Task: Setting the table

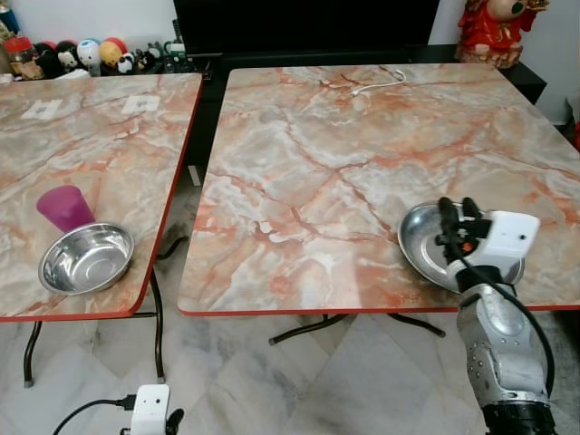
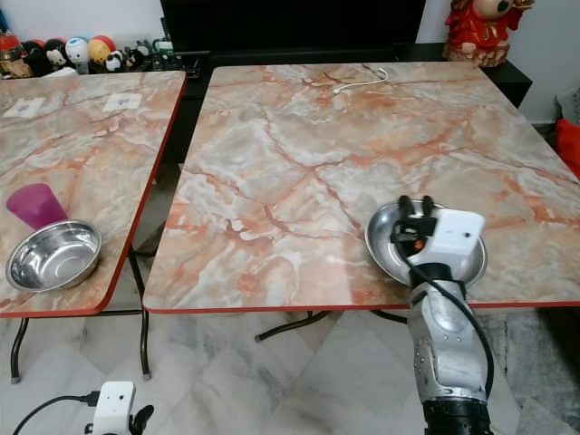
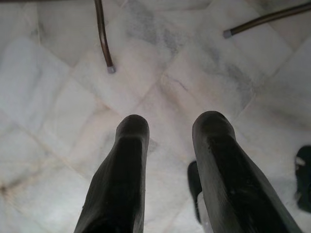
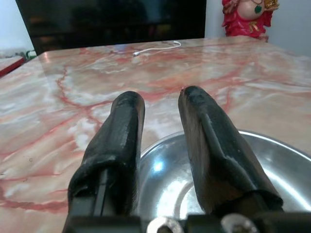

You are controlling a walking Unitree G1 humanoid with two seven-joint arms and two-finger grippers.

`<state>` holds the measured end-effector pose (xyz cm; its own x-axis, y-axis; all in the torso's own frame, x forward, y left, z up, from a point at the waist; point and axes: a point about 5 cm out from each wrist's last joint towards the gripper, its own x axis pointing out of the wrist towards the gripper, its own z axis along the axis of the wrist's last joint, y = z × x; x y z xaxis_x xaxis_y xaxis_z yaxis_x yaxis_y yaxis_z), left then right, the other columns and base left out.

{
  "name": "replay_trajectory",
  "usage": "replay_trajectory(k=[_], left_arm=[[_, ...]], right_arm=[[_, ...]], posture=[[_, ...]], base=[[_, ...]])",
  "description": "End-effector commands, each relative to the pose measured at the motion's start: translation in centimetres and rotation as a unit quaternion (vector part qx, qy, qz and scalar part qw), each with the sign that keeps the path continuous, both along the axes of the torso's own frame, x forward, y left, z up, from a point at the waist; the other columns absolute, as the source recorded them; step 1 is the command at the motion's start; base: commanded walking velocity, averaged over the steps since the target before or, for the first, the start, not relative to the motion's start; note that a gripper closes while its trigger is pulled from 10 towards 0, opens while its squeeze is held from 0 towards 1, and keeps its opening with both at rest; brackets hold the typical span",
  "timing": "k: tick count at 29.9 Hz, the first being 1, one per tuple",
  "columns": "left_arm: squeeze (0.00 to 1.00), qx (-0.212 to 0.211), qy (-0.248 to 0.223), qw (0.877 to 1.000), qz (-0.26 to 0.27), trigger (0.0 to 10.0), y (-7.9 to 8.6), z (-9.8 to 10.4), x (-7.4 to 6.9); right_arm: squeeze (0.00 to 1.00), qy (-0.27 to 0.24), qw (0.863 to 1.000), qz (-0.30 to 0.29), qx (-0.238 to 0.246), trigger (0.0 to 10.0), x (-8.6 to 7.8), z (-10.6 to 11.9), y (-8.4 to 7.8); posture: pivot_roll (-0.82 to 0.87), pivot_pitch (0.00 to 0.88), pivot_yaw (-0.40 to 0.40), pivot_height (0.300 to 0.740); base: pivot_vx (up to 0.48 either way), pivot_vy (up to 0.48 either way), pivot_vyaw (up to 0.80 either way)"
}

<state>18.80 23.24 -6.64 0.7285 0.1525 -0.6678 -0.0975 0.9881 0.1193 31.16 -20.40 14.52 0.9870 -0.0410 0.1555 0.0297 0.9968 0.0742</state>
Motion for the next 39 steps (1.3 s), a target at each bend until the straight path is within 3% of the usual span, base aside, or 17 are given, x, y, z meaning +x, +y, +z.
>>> replay_trajectory(k=[1, 12, 39], left_arm=[[0.00, -0.003, 0.025, 0.999, 0.021, 10.0, 0.4, -0.7, -1.4], [0.00, 0.001, 0.031, 0.999, 0.023, 10.0, 0.7, -0.8, -1.7], [0.00, 0.002, 0.011, 0.999, 0.035, 10.0, 1.0, -0.4, -1.2]], right_arm=[[0.00, -0.008, 1.000, 0.014, 0.004, 10.0, 0.2, 0.2, 0.7], [0.00, -0.007, 0.999, -0.001, 0.050, 10.0, 0.7, -0.1, 1.9], [0.00, -0.011, 0.998, 0.002, 0.058, 10.0, 1.9, 0.4, 3.1]], posture=[[-0.11, 0.073, 0.022, 0.740], [-0.09, 0.046, 0.022, 0.740], [-0.07, 0.048, 0.014, 0.740]], base=[[0.000, 0.364, 0.80], [0.000, 0.480, 0.00], [0.000, 0.475, 0.00]])
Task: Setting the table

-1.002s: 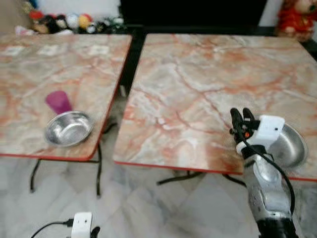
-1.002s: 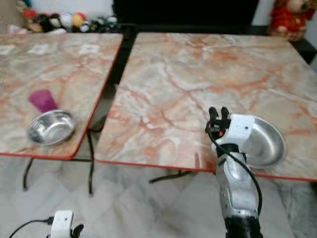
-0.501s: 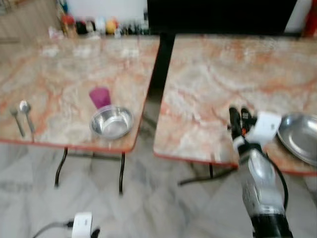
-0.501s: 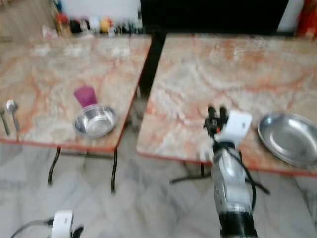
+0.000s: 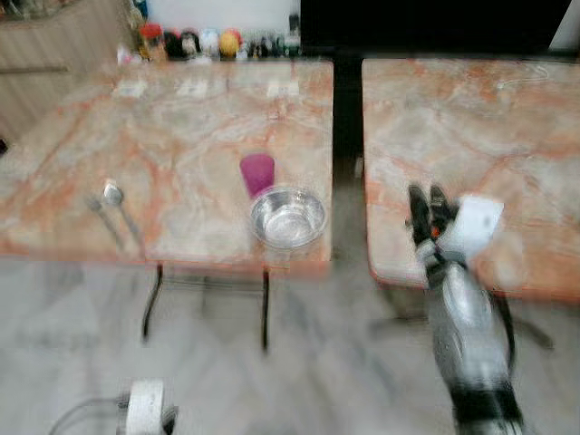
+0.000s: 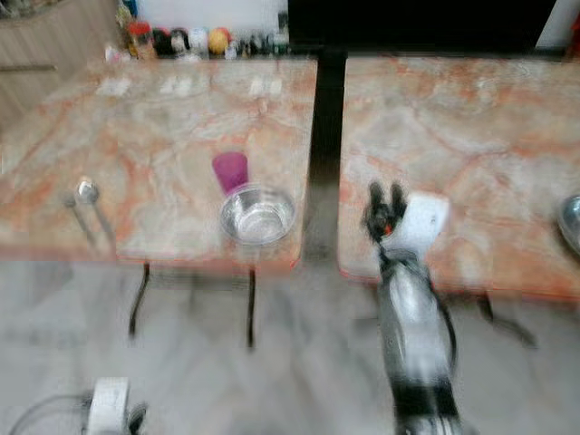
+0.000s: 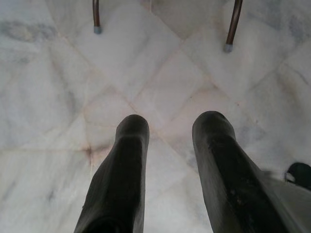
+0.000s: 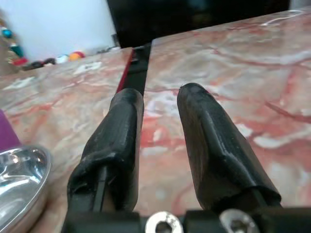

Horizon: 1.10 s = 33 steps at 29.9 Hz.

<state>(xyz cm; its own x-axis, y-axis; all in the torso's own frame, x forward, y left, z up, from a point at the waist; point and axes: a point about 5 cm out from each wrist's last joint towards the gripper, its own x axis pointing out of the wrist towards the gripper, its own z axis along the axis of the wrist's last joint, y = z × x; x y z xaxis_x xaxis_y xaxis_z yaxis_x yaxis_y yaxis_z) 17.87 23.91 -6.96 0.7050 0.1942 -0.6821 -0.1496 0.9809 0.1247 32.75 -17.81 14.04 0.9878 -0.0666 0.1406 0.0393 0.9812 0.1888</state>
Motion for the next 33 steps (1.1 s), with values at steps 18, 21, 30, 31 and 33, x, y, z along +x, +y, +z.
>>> replay_trajectory(k=[18, 21, 30, 31, 33], left_arm=[[0.00, -0.006, -0.010, 1.000, -0.004, 10.0, 0.0, 0.1, 0.0], [0.00, -0.007, -0.012, 1.000, -0.004, 10.0, -0.1, 0.1, 0.0], [0.00, -0.007, -0.012, 1.000, -0.005, 10.0, 0.0, 0.1, 0.0], [0.00, -0.007, -0.011, 1.000, -0.005, 10.0, 0.0, 0.1, 0.0], [0.00, -0.007, -0.012, 1.000, -0.006, 10.0, 0.0, 0.1, 0.0]], right_arm=[[0.00, 0.005, 1.000, -0.002, 0.016, 10.0, 0.5, -0.1, 0.3], [0.00, 0.005, 1.000, 0.000, 0.016, 10.0, 0.5, -0.1, 0.3], [0.00, 0.008, 1.000, 0.010, 0.015, 10.0, 0.5, -0.3, 0.6], [0.00, 0.008, 1.000, 0.012, 0.016, 10.0, 0.5, -0.3, 0.6], [0.00, 0.009, 1.000, 0.015, 0.016, 10.0, 0.5, -0.3, 0.7]], posture=[[-0.07, 0.052, 0.014, 0.740], [-0.07, 0.050, 0.013, 0.740], [-0.07, 0.054, 0.014, 0.740], [-0.07, 0.054, 0.014, 0.740], [-0.07, 0.055, 0.015, 0.740]], base=[[0.000, 0.000, 0.00], [0.000, 0.000, 0.00], [0.000, 0.000, 0.00], [0.000, 0.000, 0.00], [0.000, 0.000, 0.00]])
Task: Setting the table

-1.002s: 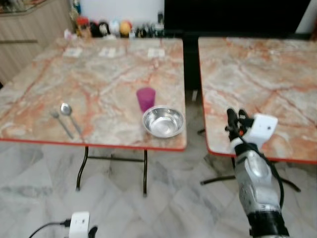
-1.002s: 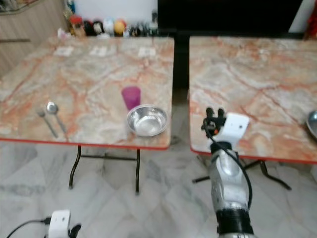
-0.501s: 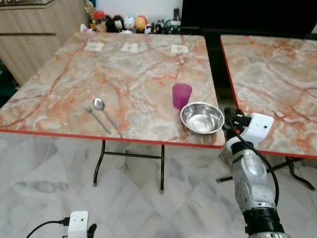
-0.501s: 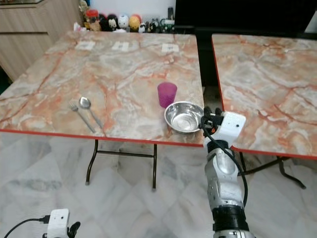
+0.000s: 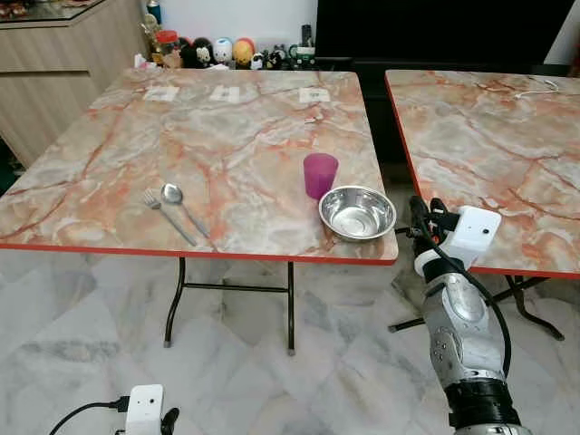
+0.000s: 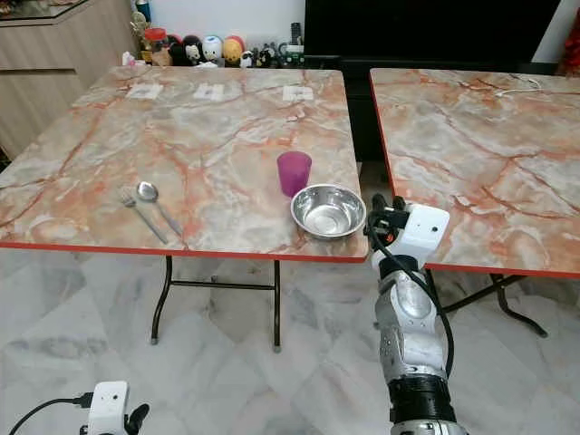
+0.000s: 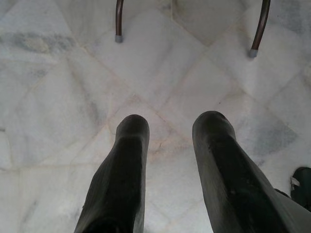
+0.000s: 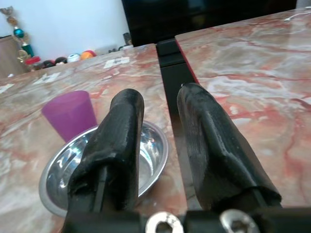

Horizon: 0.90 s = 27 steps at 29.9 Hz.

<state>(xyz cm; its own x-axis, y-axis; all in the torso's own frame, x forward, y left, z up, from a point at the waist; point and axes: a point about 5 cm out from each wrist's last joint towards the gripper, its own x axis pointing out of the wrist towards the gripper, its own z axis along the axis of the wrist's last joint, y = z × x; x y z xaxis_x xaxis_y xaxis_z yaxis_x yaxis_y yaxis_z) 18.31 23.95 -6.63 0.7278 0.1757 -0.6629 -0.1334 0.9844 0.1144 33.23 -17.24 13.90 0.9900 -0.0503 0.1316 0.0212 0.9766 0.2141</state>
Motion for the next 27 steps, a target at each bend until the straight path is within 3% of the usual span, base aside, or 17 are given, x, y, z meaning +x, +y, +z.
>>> replay_trajectory(k=[1, 15, 18, 27], left_arm=[[0.00, -0.004, 0.003, 1.000, 0.004, 10.0, -0.07, -0.22, -0.45], [0.00, -0.004, 0.006, 1.000, 0.004, 10.0, -0.02, -0.30, -0.60], [0.00, -0.005, 0.006, 1.000, 0.004, 10.0, -0.05, -0.32, -0.63], [0.00, -0.006, 0.007, 1.000, 0.005, 10.0, -0.06, -0.34, -0.67]], right_arm=[[0.00, 0.005, 1.000, 0.007, 0.003, 10.0, 0.00, -0.17, 0.19], [0.00, 0.001, 0.999, 0.032, -0.014, 10.0, -0.13, -0.17, 0.86], [0.00, -0.002, 0.999, 0.033, 0.000, 10.0, -0.15, -0.08, 1.01], [0.00, 0.001, 0.999, 0.033, -0.002, 10.0, -0.17, -0.15, 0.90]], posture=[[-0.07, 0.055, 0.015, 0.740], [-0.06, 0.058, 0.015, 0.740], [-0.06, 0.059, 0.015, 0.740], [-0.06, 0.060, 0.016, 0.740]], base=[[0.000, 0.000, 0.00], [0.252, 0.000, 0.04], [0.290, 0.000, 0.35], [0.000, 0.000, 0.00]])
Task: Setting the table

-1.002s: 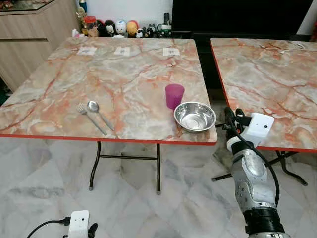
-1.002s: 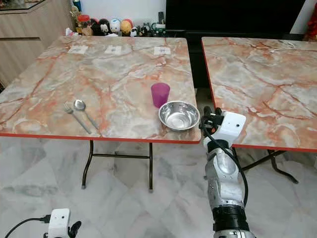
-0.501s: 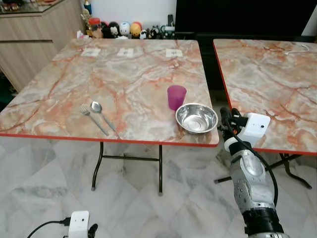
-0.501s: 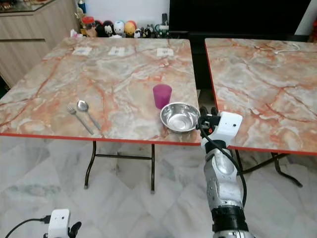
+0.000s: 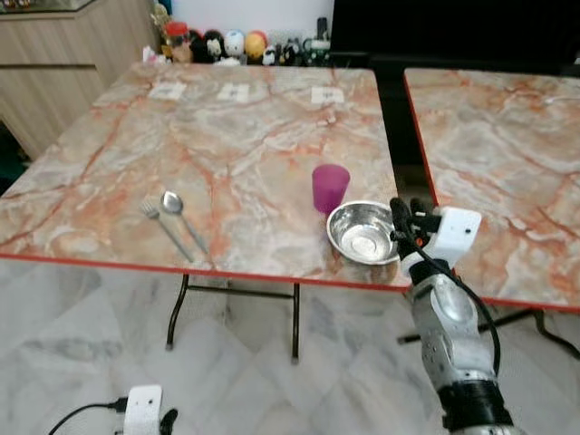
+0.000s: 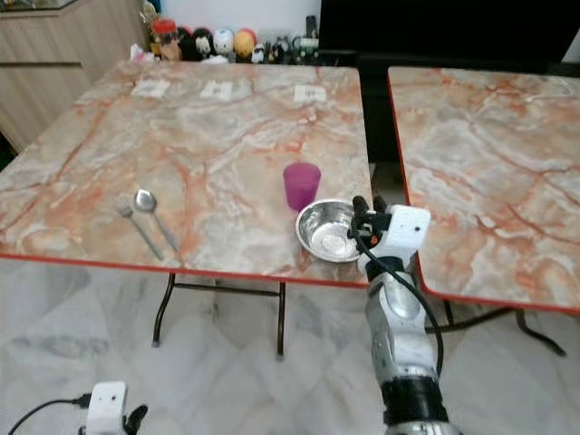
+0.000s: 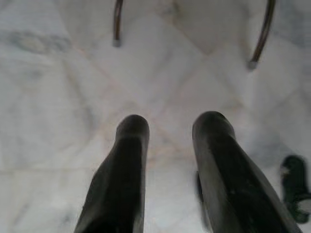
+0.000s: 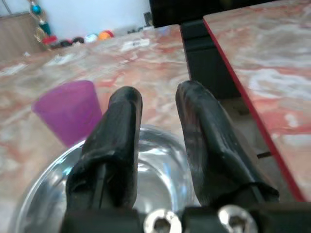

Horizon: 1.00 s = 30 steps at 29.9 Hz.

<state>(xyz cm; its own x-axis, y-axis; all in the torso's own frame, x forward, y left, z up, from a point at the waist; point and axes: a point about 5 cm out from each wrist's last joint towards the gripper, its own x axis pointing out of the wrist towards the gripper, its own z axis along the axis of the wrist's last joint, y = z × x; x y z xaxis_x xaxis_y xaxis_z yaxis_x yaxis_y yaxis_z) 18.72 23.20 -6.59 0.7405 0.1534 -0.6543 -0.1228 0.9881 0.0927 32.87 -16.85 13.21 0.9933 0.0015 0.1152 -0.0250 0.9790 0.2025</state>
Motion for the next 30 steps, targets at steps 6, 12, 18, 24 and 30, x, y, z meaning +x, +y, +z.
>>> replay_trajectory(k=[6, 12, 18, 24, 30], left_arm=[[0.00, 0.004, 0.016, 1.000, 0.009, 10.0, 0.7, -0.4, -1.1], [0.00, 0.004, 0.019, 1.000, 0.008, 10.0, 0.7, -0.5, -1.2], [0.00, 0.006, 0.021, 1.000, 0.005, 10.0, 0.7, -0.5, -1.3], [0.00, 0.005, 0.022, 1.000, 0.000, 10.0, 0.7, -0.5, -1.3], [0.00, 0.006, 0.024, 1.000, -0.001, 10.0, 0.7, -0.5, -1.3]], right_arm=[[0.00, 0.006, 0.999, -0.020, 0.029, 10.0, 0.1, 0.2, -0.1], [1.00, 0.041, 0.991, -0.070, 0.104, 10.0, -0.2, -1.0, -1.5], [1.00, 0.052, 0.983, -0.085, 0.156, 10.0, 0.3, -1.0, -2.2], [0.00, 0.105, 0.967, -0.050, 0.227, 10.0, 1.3, -1.6, -1.7], [0.00, 0.117, 0.967, -0.054, 0.221, 10.0, 1.8, -1.5, -2.1]], posture=[[-0.07, 0.062, 0.016, 0.740], [-0.06, 0.064, 0.017, 0.740], [-0.06, 0.065, 0.018, 0.740], [-0.05, 0.075, 0.021, 0.740], [-0.05, 0.082, 0.023, 0.740]], base=[[0.000, 0.000, 0.00], [0.000, 0.000, 0.00], [0.000, 0.000, 0.00], [0.000, 0.000, 0.00], [0.000, 0.000, 0.00]])
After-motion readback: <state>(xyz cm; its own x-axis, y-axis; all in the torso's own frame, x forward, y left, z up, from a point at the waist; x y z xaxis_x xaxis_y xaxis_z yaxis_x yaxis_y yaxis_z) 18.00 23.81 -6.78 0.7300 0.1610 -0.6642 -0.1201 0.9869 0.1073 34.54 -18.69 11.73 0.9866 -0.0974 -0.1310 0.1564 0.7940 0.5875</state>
